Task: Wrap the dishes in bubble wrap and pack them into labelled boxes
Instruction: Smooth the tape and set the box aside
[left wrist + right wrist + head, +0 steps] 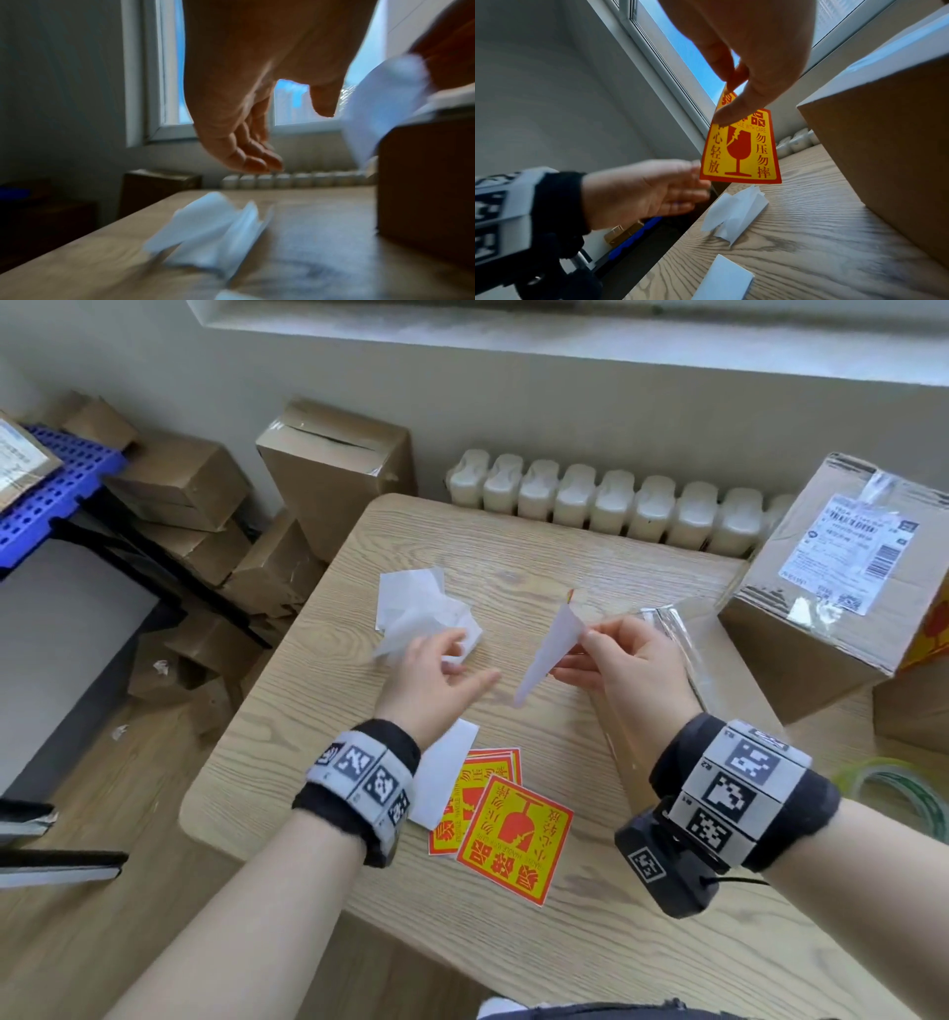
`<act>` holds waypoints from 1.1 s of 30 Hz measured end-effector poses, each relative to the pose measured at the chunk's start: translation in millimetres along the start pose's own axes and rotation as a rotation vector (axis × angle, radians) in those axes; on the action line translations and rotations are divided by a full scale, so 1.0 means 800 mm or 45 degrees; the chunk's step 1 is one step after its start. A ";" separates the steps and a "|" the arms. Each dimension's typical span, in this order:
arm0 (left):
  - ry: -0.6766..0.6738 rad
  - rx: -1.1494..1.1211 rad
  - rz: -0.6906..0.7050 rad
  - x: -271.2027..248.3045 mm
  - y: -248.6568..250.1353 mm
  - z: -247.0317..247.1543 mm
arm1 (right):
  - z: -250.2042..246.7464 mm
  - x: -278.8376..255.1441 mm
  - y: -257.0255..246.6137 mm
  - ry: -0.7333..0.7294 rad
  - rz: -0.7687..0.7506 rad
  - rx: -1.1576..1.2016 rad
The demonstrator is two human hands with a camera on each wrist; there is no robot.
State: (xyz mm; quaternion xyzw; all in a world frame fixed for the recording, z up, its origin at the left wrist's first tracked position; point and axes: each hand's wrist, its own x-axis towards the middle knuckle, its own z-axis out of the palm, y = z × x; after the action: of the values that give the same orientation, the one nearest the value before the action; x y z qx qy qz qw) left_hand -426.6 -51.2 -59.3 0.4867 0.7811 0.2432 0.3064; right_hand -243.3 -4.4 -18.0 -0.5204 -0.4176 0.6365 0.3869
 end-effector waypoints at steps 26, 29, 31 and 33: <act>-0.034 -1.244 -0.484 -0.097 0.065 0.073 | -0.145 -0.043 0.032 0.086 0.096 -1.453; -0.097 -1.296 -0.565 -0.107 0.068 0.088 | -0.153 -0.043 0.035 0.036 0.157 -1.210; -0.138 -1.340 -0.605 -0.112 0.073 0.099 | -0.155 -0.044 0.036 0.024 0.161 -1.143; -0.177 -1.378 -0.644 -0.113 0.076 0.110 | -0.158 -0.043 0.035 0.008 0.151 -1.120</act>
State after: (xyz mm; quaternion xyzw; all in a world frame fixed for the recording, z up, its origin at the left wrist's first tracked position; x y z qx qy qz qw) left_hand -296.1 -101.8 -57.2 0.0754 0.6159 0.4936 0.6093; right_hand -114.9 -29.7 -46.8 -0.6605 -0.6169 0.4178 0.0928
